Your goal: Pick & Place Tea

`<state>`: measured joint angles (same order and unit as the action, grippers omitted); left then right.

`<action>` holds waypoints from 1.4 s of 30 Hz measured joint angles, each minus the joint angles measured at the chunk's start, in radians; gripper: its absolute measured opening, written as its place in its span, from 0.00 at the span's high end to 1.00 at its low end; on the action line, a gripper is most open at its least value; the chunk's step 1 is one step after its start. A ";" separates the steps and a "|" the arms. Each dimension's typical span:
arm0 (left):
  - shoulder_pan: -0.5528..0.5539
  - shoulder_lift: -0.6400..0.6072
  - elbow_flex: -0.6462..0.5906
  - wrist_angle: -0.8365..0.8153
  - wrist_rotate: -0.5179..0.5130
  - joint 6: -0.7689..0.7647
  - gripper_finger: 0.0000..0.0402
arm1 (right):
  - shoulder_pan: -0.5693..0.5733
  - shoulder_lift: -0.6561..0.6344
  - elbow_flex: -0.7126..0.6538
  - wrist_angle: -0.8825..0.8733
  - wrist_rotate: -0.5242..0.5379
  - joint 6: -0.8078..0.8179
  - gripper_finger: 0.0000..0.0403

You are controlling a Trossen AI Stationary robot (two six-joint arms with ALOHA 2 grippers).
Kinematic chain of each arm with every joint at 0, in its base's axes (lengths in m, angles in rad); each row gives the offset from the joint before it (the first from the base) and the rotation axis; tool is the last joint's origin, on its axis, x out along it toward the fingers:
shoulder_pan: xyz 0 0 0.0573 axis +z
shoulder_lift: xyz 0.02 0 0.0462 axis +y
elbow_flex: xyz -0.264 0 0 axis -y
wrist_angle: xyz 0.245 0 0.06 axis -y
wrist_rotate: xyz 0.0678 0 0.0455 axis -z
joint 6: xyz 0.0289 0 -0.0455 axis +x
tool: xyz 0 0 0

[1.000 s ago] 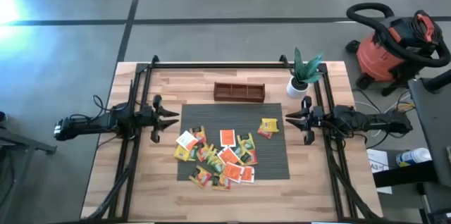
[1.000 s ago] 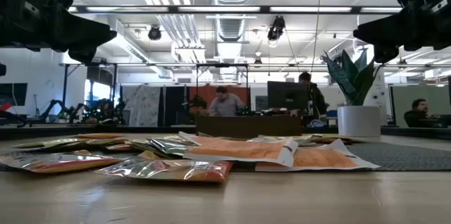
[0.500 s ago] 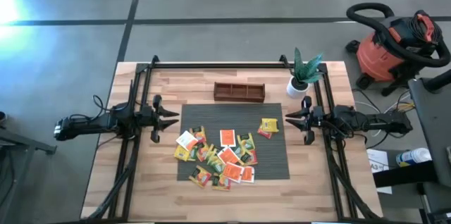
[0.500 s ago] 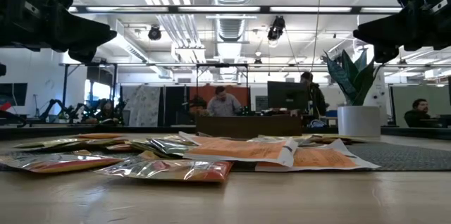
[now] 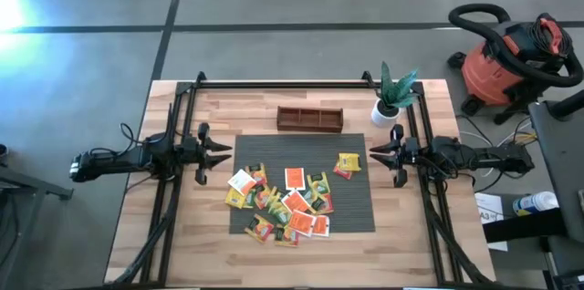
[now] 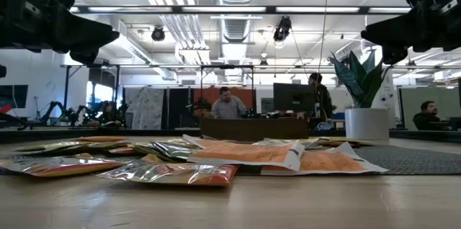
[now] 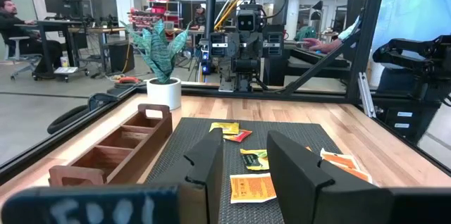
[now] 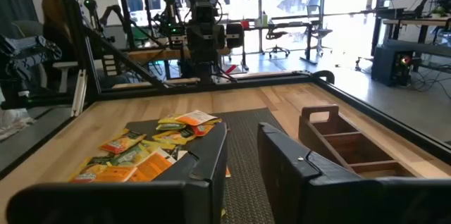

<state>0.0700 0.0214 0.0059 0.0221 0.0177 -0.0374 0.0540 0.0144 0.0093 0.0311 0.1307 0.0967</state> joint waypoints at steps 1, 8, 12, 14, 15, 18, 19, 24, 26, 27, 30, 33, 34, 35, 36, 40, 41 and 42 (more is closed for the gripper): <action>0.000 0.000 0.000 0.000 0.000 0.000 0.74 | 0.000 0.000 0.000 0.000 0.000 0.000 0.80; 0.000 0.000 0.000 0.000 0.000 0.000 0.74 | 0.000 0.000 0.000 0.000 0.000 0.000 0.80; 0.000 0.000 0.000 0.000 0.000 0.000 0.74 | 0.000 0.000 0.000 0.000 0.000 0.000 0.82; 0.000 0.000 0.000 0.000 0.000 0.000 0.74 | 0.000 0.000 0.000 0.000 0.000 0.000 0.83; 0.000 0.000 0.000 0.000 0.000 0.000 0.74 | 0.000 0.000 0.000 0.000 0.000 0.000 0.83; 0.000 0.000 0.000 0.000 0.000 0.000 0.74 | 0.000 0.000 0.000 0.000 0.000 0.000 0.83; 0.000 0.000 0.000 0.000 0.000 0.000 0.74 | 0.000 0.000 0.000 0.000 0.000 0.000 0.83; 0.000 0.000 0.000 0.000 0.000 0.000 0.74 | 0.000 0.000 0.000 0.000 0.000 0.000 0.81; 0.000 0.000 0.000 0.000 0.000 0.000 0.74 | 0.000 0.000 0.000 0.000 0.000 0.000 0.80; 0.000 0.000 0.000 0.000 0.000 0.000 0.74 | 0.000 0.000 0.000 0.000 0.000 0.000 0.80; 0.000 0.000 0.000 0.000 0.000 0.000 0.74 | 0.000 0.000 0.000 0.000 0.000 0.000 0.79; 0.000 0.000 0.000 0.000 0.000 0.000 0.74 | 0.000 0.000 0.000 0.000 0.000 0.000 0.79; 0.000 0.000 0.000 0.000 0.000 0.000 0.74 | 0.000 0.000 0.000 0.000 0.000 0.000 0.79; 0.000 0.000 0.000 0.000 0.000 0.000 0.74 | 0.000 0.000 0.000 0.000 0.000 0.000 0.80; 0.000 0.000 0.000 0.000 0.000 0.000 0.74 | 0.000 0.000 0.000 0.000 0.000 0.000 0.80; 0.000 0.000 0.000 0.000 0.000 0.000 0.74 | 0.000 0.000 0.000 0.001 0.000 0.000 0.82; 0.000 0.000 0.000 0.000 0.000 0.000 0.74 | 0.000 0.000 0.000 0.002 0.000 0.000 0.82; 0.000 0.000 0.000 0.000 0.000 0.000 0.74 | 0.000 0.000 0.000 0.002 0.000 0.001 0.83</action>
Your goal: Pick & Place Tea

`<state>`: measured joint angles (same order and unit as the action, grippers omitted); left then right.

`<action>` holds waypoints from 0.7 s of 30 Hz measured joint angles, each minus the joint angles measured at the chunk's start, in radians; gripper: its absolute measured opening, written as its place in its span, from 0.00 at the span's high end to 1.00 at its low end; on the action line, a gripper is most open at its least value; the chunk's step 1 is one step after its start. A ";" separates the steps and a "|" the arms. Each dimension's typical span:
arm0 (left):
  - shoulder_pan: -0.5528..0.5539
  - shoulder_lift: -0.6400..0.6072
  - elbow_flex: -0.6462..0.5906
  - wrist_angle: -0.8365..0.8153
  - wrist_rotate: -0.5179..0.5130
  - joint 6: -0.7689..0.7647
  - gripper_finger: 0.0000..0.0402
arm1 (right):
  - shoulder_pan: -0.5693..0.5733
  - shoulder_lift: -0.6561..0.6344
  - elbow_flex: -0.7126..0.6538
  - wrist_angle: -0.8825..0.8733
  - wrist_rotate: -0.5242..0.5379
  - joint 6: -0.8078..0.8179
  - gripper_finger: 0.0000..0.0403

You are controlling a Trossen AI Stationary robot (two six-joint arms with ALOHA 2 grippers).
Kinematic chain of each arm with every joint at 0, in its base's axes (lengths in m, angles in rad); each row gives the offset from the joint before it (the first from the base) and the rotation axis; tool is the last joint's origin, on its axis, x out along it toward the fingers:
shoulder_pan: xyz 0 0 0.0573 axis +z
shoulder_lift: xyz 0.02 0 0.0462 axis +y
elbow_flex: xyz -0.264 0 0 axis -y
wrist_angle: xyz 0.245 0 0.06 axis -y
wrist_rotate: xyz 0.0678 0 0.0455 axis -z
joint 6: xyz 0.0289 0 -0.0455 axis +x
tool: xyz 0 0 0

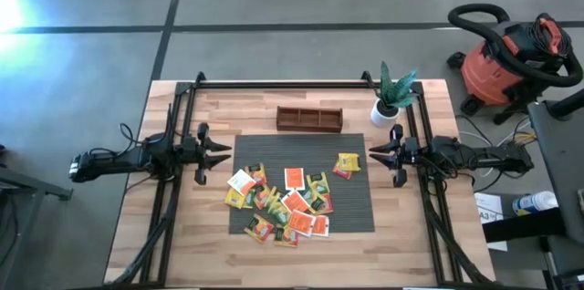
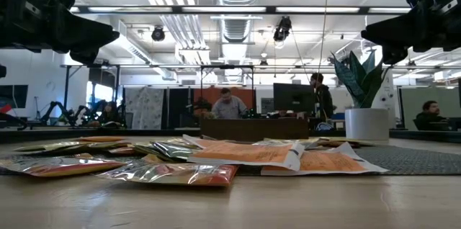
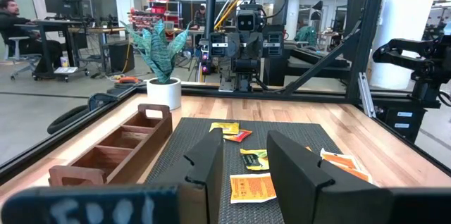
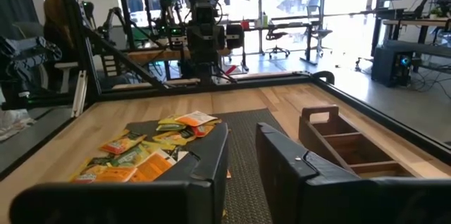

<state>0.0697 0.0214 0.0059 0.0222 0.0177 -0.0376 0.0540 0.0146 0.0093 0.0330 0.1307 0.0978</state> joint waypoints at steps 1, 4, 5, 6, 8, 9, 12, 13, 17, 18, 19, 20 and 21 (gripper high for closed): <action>0.000 0.000 0.000 0.000 0.000 0.000 0.74 | 0.000 0.000 0.000 0.002 0.005 0.006 0.83; 0.000 0.000 0.000 0.000 0.000 0.000 0.74 | 0.000 0.004 0.000 0.021 0.098 0.078 0.83; 0.000 0.000 0.000 0.000 0.000 0.000 0.74 | 0.000 0.004 0.000 0.024 0.129 0.130 0.83; 0.000 0.000 0.000 0.000 0.000 0.000 0.74 | 0.000 0.005 0.000 0.025 0.154 0.192 0.83; 0.000 0.000 0.000 0.000 0.000 0.000 0.74 | 0.000 0.007 0.000 0.025 0.191 0.308 0.82; 0.000 0.000 0.000 0.000 0.000 0.000 0.74 | 0.000 0.008 0.000 0.025 0.208 0.353 0.82; 0.000 0.000 0.000 0.000 0.000 0.000 0.74 | 0.000 0.007 0.000 0.025 0.218 0.553 0.81; 0.000 0.000 0.000 0.000 0.000 0.000 0.74 | 0.000 0.008 0.000 0.026 0.229 0.640 0.82; 0.000 0.000 0.000 0.000 0.000 0.000 0.74 | 0.000 0.039 0.000 0.033 0.342 0.795 0.83; 0.000 0.000 0.000 0.000 0.000 0.000 0.74 | 0.000 0.045 0.000 0.035 0.358 0.784 0.83; 0.000 0.000 0.000 0.000 0.000 0.000 0.74 | 0.000 0.047 0.000 0.038 0.375 0.777 0.83; 0.000 0.000 0.000 0.000 0.000 0.000 0.74 | 0.000 0.049 0.000 0.050 0.394 0.785 0.83; 0.000 0.000 0.000 0.000 0.000 0.000 0.74 | 0.000 0.050 0.000 0.065 0.421 0.830 0.83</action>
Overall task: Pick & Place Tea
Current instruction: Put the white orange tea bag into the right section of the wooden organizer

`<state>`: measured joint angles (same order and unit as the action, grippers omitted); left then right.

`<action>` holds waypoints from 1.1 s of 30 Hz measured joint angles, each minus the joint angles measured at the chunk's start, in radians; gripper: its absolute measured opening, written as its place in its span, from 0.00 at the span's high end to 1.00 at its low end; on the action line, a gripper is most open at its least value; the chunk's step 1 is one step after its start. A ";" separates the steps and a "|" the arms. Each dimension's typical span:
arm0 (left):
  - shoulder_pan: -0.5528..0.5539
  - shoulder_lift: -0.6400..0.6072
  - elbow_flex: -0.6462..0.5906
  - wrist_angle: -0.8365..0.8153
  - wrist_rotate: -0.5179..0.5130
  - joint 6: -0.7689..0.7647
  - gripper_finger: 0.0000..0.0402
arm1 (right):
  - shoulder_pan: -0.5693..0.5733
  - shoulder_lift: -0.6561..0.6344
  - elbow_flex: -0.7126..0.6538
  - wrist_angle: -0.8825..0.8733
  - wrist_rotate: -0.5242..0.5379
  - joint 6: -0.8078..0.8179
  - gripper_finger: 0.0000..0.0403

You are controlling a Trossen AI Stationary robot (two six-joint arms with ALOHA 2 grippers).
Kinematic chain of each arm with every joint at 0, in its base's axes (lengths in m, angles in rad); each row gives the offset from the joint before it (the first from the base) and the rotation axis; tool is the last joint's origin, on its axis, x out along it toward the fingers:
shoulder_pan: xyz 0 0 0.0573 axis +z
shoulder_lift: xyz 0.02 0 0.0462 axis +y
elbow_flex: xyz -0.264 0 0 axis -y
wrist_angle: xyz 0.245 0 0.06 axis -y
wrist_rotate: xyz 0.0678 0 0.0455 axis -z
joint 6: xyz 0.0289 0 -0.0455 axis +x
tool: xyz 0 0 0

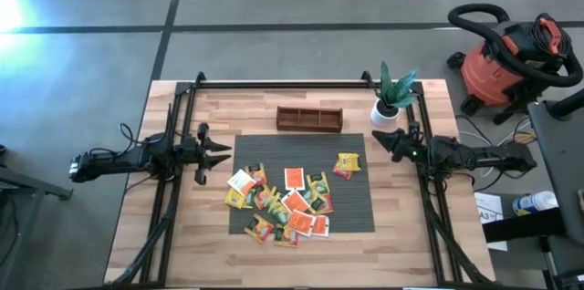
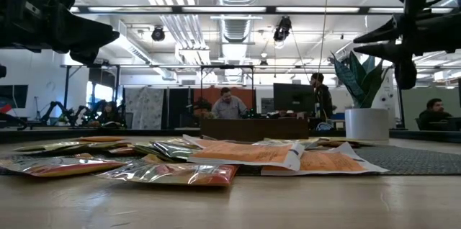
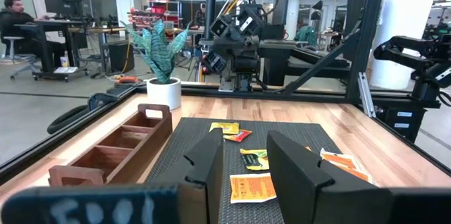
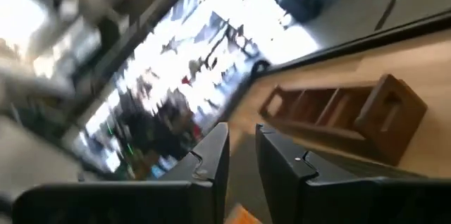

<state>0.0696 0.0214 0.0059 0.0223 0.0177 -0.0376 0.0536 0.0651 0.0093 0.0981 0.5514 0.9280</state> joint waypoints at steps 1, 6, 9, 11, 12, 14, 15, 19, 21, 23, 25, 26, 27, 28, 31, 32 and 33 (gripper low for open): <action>0.000 0.000 0.000 0.000 0.000 0.000 0.74 | 0.000 0.002 0.000 0.014 0.041 0.065 0.83; 0.000 0.000 0.000 0.000 0.000 0.000 0.74 | -0.002 0.009 0.000 0.071 0.244 0.157 0.83; 0.000 0.000 0.000 0.000 0.000 0.000 0.74 | -0.002 0.009 0.001 0.096 0.318 0.132 0.83; 0.000 0.001 0.000 0.000 0.000 0.000 0.74 | -0.002 0.012 0.001 0.084 0.313 0.150 0.83; 0.000 0.001 0.000 0.000 0.000 0.000 0.74 | -0.002 0.019 0.001 0.079 0.302 0.182 0.83; 0.000 0.001 0.000 0.000 0.000 0.000 0.74 | -0.002 0.036 0.001 0.076 0.250 0.258 0.83; 0.000 0.001 0.000 0.000 0.000 0.000 0.74 | -0.002 0.047 0.001 0.075 0.210 0.294 0.83; 0.000 0.001 0.000 0.000 0.000 0.000 0.74 | -0.001 0.127 0.001 0.114 0.071 0.400 0.83; 0.000 0.001 0.000 0.000 0.000 0.000 0.74 | 0.000 0.188 0.000 0.159 0.042 0.408 0.83; 0.000 0.001 0.000 0.000 0.000 0.000 0.74 | 0.000 0.253 0.002 0.187 0.021 0.431 0.83; 0.000 0.001 0.000 0.000 0.000 0.000 0.74 | -0.001 0.318 0.008 0.170 -0.014 0.466 0.83; 0.000 0.001 0.000 0.000 0.000 0.000 0.74 | 0.000 0.353 0.014 0.153 -0.038 0.483 0.83; 0.000 0.001 0.000 0.000 0.000 0.000 0.74 | -0.001 0.390 0.022 0.140 -0.064 0.503 0.83; 0.000 0.001 0.000 0.000 0.000 0.000 0.74 | -0.001 0.427 0.031 0.133 -0.088 0.516 0.83; 0.000 0.001 0.000 0.000 0.000 0.000 0.74 | -0.001 0.546 0.071 0.115 -0.170 0.520 0.83; 0.000 0.001 0.000 0.000 0.000 0.000 0.74 | -0.001 0.587 0.087 0.113 -0.197 0.516 0.83; 0.000 0.001 0.000 0.000 0.000 0.000 0.74 | -0.002 0.628 0.105 0.112 -0.223 0.508 0.83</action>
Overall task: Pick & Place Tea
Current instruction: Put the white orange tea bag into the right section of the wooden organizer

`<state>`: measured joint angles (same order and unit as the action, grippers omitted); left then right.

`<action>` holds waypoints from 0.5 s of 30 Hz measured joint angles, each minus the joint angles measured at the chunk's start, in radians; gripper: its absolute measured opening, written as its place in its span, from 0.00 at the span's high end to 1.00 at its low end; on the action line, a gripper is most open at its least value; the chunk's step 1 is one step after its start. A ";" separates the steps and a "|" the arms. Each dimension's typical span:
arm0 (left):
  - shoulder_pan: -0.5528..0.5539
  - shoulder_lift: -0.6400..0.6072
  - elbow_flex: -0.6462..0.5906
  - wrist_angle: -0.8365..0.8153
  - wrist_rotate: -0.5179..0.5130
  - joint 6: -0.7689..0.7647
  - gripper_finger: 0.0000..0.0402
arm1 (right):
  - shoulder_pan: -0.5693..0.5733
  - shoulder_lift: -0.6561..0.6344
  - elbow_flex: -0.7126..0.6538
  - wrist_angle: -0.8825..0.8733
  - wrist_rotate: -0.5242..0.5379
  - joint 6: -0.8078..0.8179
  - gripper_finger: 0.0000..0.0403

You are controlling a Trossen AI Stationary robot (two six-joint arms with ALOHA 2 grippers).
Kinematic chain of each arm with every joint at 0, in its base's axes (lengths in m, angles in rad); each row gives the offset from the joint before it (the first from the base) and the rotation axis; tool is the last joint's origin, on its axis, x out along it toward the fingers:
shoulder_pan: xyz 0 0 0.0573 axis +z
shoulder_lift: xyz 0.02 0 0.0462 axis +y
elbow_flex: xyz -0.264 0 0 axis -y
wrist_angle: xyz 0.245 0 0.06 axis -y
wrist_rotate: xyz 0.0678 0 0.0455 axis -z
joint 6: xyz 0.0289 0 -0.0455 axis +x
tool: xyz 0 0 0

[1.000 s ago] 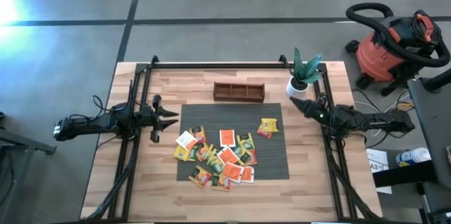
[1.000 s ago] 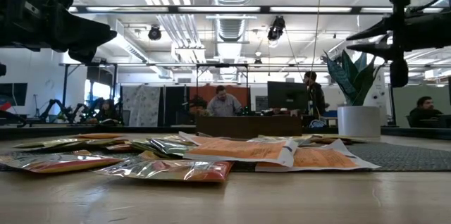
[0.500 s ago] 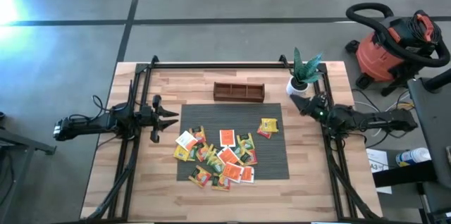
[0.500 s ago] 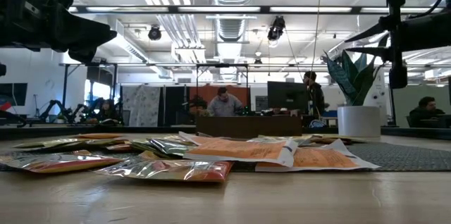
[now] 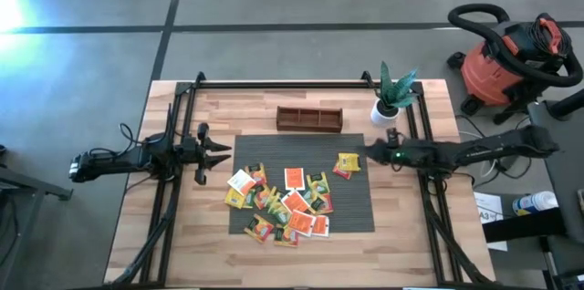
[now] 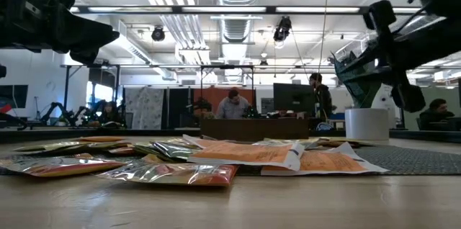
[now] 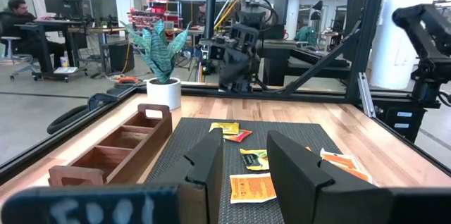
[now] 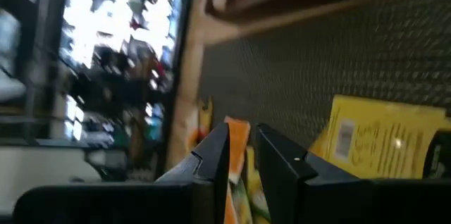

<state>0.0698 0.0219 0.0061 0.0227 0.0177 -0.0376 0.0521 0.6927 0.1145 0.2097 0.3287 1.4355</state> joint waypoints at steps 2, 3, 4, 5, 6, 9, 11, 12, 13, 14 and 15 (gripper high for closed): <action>0.000 0.000 0.000 0.000 0.000 0.000 0.74 | 0.000 0.077 0.043 -0.015 -0.051 -0.027 0.83; 0.000 0.000 0.000 0.000 0.000 0.000 0.74 | 0.000 0.114 0.068 -0.043 -0.074 -0.043 0.83; 0.000 0.000 0.000 0.000 0.000 0.000 0.74 | 0.000 0.150 0.095 -0.079 -0.098 -0.056 0.83; 0.000 0.000 0.000 0.000 0.000 0.000 0.74 | 0.000 0.185 0.124 -0.126 -0.118 -0.071 0.83; 0.000 0.000 0.000 0.000 0.000 0.000 0.74 | 0.000 0.218 0.152 -0.173 -0.129 -0.081 0.83; 0.000 0.000 0.000 0.000 0.000 0.000 0.74 | 0.000 0.308 0.230 -0.327 -0.147 -0.083 0.83; 0.000 0.000 0.000 0.000 0.000 0.000 0.74 | 0.000 0.363 0.274 -0.414 -0.168 -0.101 0.83; 0.000 0.000 0.000 0.000 0.000 0.000 0.74 | -0.001 0.386 0.295 -0.454 -0.187 -0.125 0.83; 0.000 0.000 0.000 0.000 0.000 0.000 0.74 | -0.003 0.407 0.315 -0.483 -0.201 -0.150 0.83; 0.000 0.000 0.000 0.000 0.000 0.000 0.74 | -0.005 0.426 0.335 -0.513 -0.208 -0.168 0.83; 0.000 0.000 0.000 0.000 0.000 0.000 0.74 | -0.005 0.440 0.353 -0.541 -0.207 -0.180 0.83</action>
<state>0.0696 0.0219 0.0059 0.0227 0.0177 -0.0376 0.0475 1.1327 0.4678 -0.3316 0.1213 1.2553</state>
